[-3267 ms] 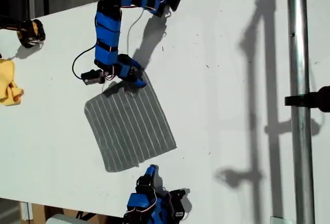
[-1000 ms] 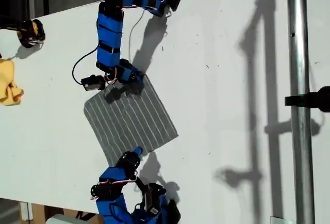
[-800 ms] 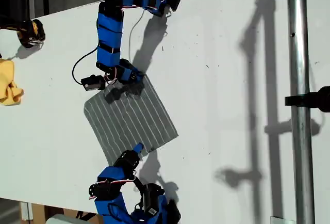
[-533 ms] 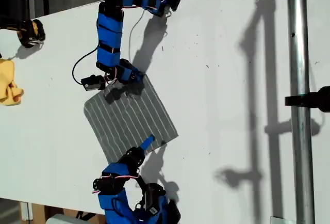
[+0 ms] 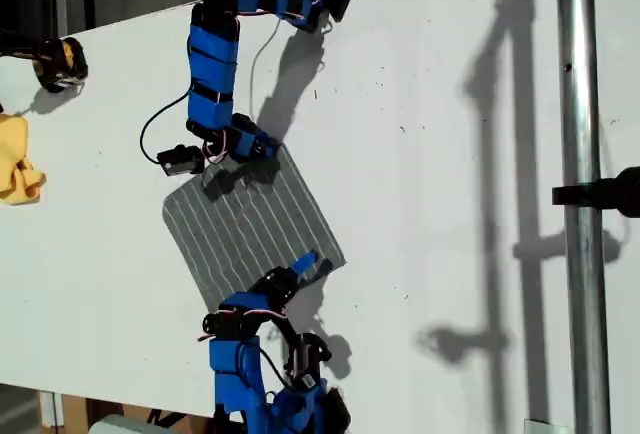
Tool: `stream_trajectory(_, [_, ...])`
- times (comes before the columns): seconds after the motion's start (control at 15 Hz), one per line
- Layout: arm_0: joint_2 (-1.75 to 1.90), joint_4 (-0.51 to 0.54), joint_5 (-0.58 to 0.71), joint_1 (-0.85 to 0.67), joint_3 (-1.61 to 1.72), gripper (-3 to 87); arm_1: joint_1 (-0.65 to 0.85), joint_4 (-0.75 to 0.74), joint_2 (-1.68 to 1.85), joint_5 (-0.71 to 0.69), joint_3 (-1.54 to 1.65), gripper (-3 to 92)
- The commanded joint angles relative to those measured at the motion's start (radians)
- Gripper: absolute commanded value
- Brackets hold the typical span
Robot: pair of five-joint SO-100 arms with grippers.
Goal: Grasp corners of a towel and fold twice.
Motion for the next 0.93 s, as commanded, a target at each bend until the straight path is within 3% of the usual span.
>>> stream_trajectory(0.0, [-0.029,-0.057,-0.063,0.015,0.018,32.0,-0.003,0.014,0.097,-0.002,-0.026,-0.1])
stream_trajectory(0.47, [-0.146,-0.184,-0.218,0.066,0.06,31.1,-0.003,0.02,0.103,-0.002,-0.026,-0.1])
stream_trajectory(0.87, [-0.291,-0.201,-0.313,0.067,0.015,26.4,-0.008,0.023,0.12,-0.002,-0.026,-0.1])
